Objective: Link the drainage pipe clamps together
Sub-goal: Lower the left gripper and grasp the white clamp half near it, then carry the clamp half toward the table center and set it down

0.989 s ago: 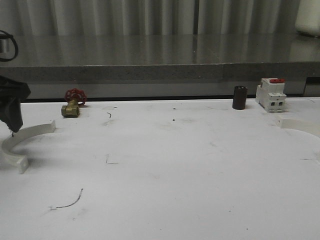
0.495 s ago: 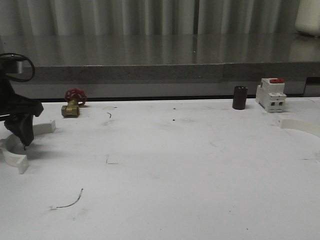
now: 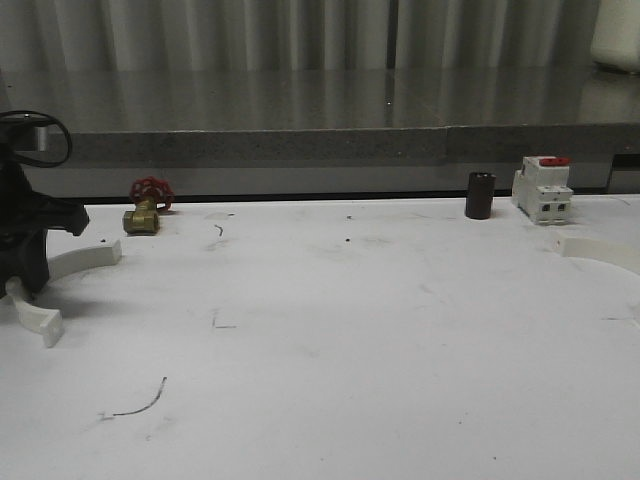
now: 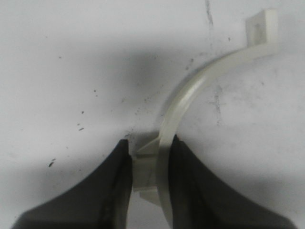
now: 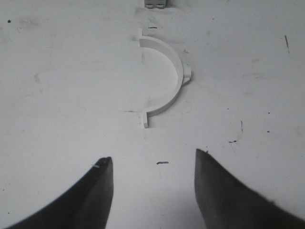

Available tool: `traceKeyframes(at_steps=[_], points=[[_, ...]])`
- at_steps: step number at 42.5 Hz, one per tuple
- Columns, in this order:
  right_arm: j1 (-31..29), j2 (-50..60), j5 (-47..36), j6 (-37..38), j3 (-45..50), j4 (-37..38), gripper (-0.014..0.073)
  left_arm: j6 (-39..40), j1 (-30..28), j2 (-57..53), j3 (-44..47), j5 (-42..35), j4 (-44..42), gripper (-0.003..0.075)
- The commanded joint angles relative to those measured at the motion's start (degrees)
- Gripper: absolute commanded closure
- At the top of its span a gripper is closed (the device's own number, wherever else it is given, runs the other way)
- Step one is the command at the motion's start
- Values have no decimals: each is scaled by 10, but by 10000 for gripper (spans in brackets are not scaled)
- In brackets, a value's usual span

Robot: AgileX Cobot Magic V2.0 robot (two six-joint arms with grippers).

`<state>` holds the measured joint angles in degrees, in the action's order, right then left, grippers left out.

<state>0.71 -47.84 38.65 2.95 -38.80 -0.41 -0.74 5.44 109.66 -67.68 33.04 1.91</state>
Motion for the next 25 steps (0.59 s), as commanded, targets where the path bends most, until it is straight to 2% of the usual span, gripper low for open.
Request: traceKeyframes(at_steps=[1, 12, 21, 25], points=[[-2, 2, -28, -4, -19, 4, 174, 4, 4, -25, -17, -27, 6, 624], [-2, 2, -28, -4, -19, 4, 174, 4, 29, -34, -42, 27, 12, 680], [-2, 2, -28, -4, -19, 4, 174, 7, 112, -40, -119, 84, 14, 680], [-2, 2, -28, -4, -19, 4, 174, 39, 156, -40, -156, 89, 13, 680]])
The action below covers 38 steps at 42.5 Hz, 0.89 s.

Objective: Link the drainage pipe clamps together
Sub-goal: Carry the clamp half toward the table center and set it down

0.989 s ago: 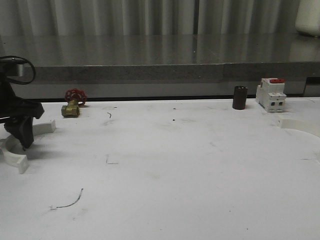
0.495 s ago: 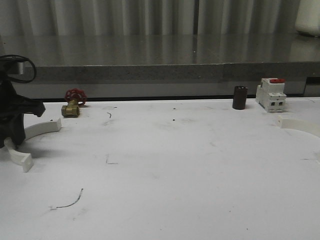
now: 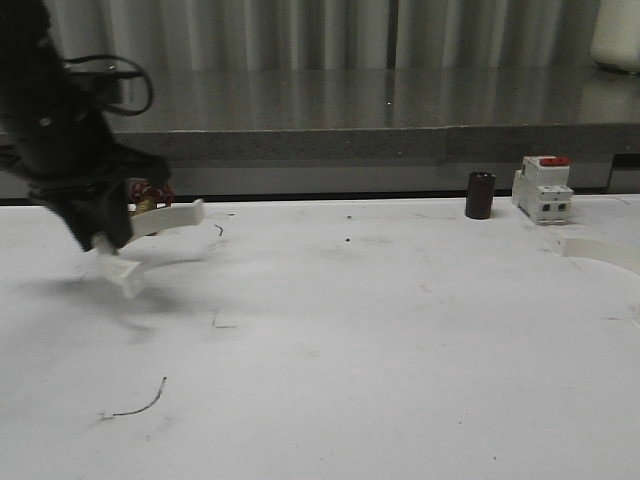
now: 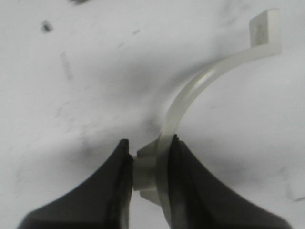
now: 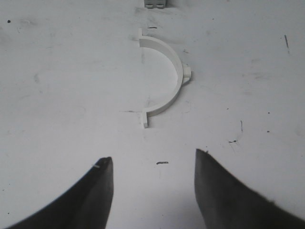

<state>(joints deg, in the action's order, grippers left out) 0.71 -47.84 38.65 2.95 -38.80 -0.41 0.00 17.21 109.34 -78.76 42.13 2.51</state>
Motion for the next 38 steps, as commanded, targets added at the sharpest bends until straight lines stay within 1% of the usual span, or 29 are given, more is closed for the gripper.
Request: traceKeyframes(at_steps=[1, 6, 15, 23, 25, 38], points=[[-2, 2, -28, -4, -19, 4, 174, 39, 52, -36, -52, -2, 6, 679], [-2, 2, -28, -4, -19, 4, 174, 71, 96, -30, -88, 3, 3, 678], [-2, 2, -28, -4, -19, 4, 174, 191, 159, 21, -150, 18, -40, 678], [-2, 2, -28, -4, -19, 4, 174, 316, 190, 70, -178, 21, -69, 678], [-2, 2, -28, -4, -19, 4, 174, 334, 194, 80, -182, 21, -69, 678], [-2, 2, -28, -4, -19, 4, 174, 343, 198, 116, -185, 30, -69, 678]])
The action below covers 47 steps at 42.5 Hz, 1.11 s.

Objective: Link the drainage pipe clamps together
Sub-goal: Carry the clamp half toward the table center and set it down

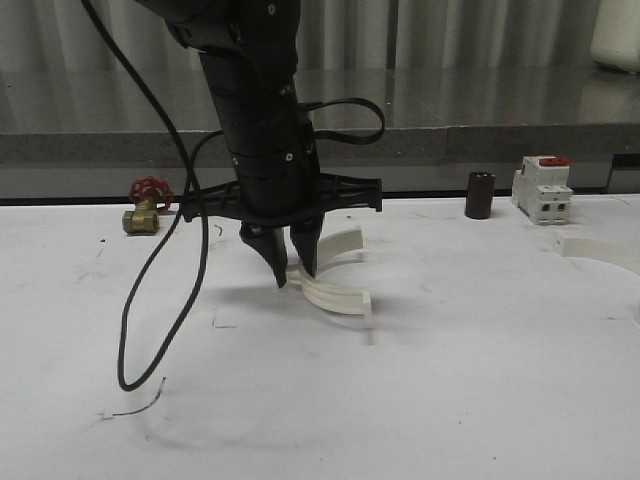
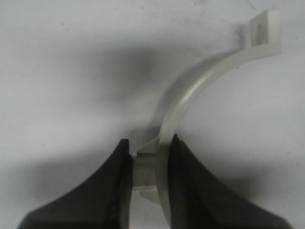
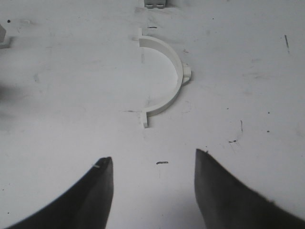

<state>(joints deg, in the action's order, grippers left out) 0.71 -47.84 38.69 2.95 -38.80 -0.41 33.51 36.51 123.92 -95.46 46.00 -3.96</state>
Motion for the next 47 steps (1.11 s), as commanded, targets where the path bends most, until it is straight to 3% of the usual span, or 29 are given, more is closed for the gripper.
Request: traceKeyframes(at_steps=[1, 13, 28, 37, 47], points=[[-2, 2, -28, -4, -19, 4, 174, 8, 5, -30, -18, -9, -6, 678], [-2, 2, -28, -4, -19, 4, 174, 8, 5, -27, -18, -8, -6, 654], [-2, 2, -28, -4, -19, 4, 174, 8, 6, -25, -26, -8, -6, 454], [-2, 2, -28, -4, -19, 4, 174, -20, 6, -36, -38, 7, -6, 445], [-2, 2, -28, -4, -19, 4, 174, -123, 5, -112, -39, 58, -32, 447]])
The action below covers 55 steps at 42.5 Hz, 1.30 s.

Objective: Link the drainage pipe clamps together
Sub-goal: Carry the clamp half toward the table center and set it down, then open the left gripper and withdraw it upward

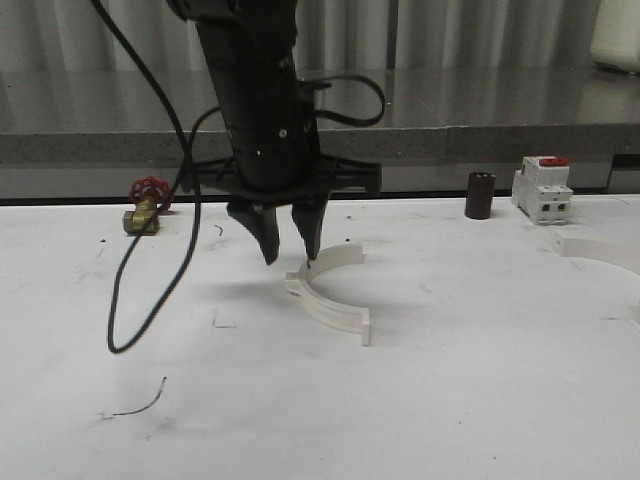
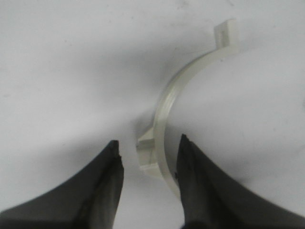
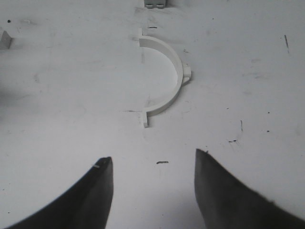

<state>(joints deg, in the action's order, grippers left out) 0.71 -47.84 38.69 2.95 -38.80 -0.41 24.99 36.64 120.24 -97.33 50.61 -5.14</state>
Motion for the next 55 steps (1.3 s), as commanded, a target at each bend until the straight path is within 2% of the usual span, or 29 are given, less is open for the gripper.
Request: traceKeyframes(at_steps=[1, 11, 17, 20, 27, 38, 48, 55], points=[[-2, 2, -28, -4, -19, 4, 174, -49, 3, -88, -19, 16, -24, 447], [-2, 2, -28, -4, -19, 4, 174, -176, -24, -238, 63, -7, 0, 447], [-2, 2, -28, -4, -19, 4, 174, -282, -68, -351, 162, -69, 107, 447], [-2, 2, -28, -4, -19, 4, 174, -311, -93, -406, 216, -91, 139, 447], [-2, 2, -28, -4, -19, 4, 174, -313, -124, -526, 333, -113, 122, 447], [-2, 2, -28, -4, -19, 4, 174, -313, -127, -676, 482, -128, 128, 447], [-2, 2, -28, -4, -19, 4, 174, -313, -127, -752, 551, -128, 128, 447], [-2, 2, -28, -4, -19, 4, 174, -313, -127, -764, 559, -126, 128, 447]])
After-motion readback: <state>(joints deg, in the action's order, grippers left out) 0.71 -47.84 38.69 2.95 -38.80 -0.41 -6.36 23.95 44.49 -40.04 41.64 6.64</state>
